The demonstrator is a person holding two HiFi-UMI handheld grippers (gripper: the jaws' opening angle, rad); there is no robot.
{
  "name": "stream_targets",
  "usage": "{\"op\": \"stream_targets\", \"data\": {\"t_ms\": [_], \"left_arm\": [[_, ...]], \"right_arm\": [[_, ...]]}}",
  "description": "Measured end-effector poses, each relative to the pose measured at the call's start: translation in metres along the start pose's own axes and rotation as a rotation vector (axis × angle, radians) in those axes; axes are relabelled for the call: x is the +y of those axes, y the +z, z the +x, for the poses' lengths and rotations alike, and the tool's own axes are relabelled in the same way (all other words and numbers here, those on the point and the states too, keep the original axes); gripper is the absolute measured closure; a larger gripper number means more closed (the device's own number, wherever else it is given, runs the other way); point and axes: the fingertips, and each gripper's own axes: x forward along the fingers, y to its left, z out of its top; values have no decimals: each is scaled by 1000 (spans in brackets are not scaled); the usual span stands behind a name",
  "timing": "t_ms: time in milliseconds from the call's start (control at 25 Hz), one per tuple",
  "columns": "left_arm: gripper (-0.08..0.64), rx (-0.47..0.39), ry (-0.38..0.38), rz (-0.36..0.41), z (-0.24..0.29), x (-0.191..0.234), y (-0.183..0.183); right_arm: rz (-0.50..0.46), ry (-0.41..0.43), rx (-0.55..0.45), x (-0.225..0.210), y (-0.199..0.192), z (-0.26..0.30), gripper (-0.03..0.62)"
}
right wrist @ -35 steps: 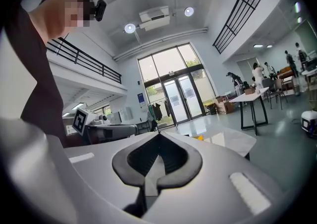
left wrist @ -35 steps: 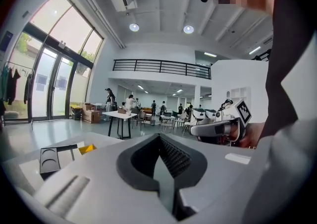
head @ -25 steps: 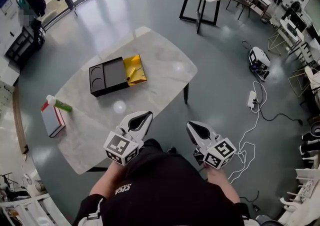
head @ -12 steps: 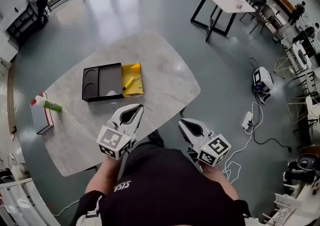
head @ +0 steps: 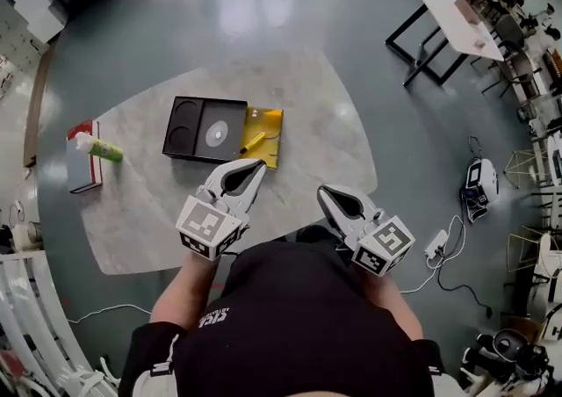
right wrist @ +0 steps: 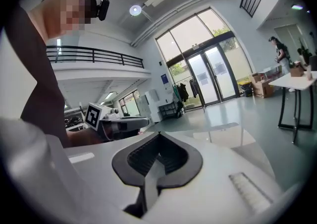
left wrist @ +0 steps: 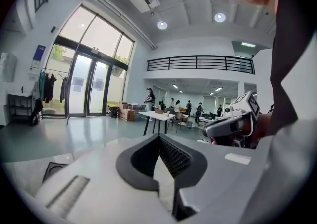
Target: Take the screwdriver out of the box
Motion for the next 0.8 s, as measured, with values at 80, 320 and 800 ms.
{"op": "stream_targets", "data": {"t_ms": [80,320,800], "left_arm": [[558,17,32,-21,1,10,-6],[558,44,171,7,2,28,-5],[554,236,307,-6,36,66,-27]], "right_arm": [[-7,45,29,-3,-2,13,578],[-5,207,84,-22,1,49,578],[12,376,161,-67,10,88,578]]}}
